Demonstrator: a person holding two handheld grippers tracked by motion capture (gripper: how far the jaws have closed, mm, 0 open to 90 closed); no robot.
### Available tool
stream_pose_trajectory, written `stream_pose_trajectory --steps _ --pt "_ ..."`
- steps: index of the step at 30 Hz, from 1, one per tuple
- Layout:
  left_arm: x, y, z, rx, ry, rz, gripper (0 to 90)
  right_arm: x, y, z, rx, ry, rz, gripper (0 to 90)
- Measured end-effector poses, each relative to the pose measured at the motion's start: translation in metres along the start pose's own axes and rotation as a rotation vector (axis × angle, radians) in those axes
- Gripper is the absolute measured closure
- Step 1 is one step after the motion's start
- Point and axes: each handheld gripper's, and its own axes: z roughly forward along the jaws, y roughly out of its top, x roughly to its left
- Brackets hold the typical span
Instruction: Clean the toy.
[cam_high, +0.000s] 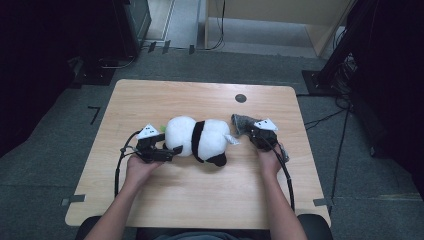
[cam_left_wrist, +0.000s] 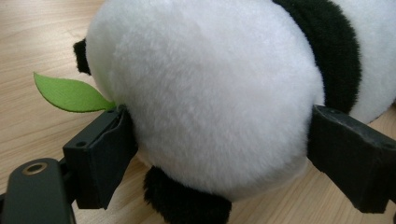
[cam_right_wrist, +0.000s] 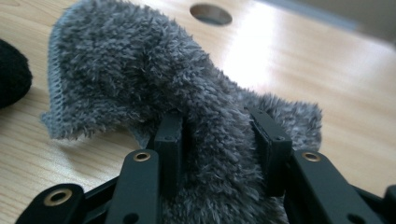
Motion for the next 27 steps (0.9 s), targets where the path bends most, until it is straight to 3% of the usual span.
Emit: stream_pose_trajectory --steps 3,6,8,12,17,27 --pt "0.001 0.0 0.0 -0.003 0.0 0.004 10.2 -0.014 0.0 0.002 0.031 0.097 0.12 62.6" --pt "0.001 0.0 0.001 -0.008 0.0 0.005 10.1 -0.023 -0.001 0.003 0.043 0.142 0.208 61.1" --pt "0.001 0.0 0.001 -0.007 -0.001 0.005 10.1 -0.021 -0.001 0.004 0.05 0.135 0.193 60.3" --pt "0.002 0.0 0.001 -0.009 -0.003 0.001 9.9 -0.012 0.0 0.004 0.063 0.085 0.115 59.9" --pt "0.004 -0.001 0.002 0.006 -0.013 -0.034 10.8 -0.012 0.0 0.004 0.063 0.083 0.114 61.5" --pt "0.003 -0.005 0.005 0.045 0.001 -0.012 24.2 -0.011 0.0 0.004 0.062 0.07 0.105 73.1"
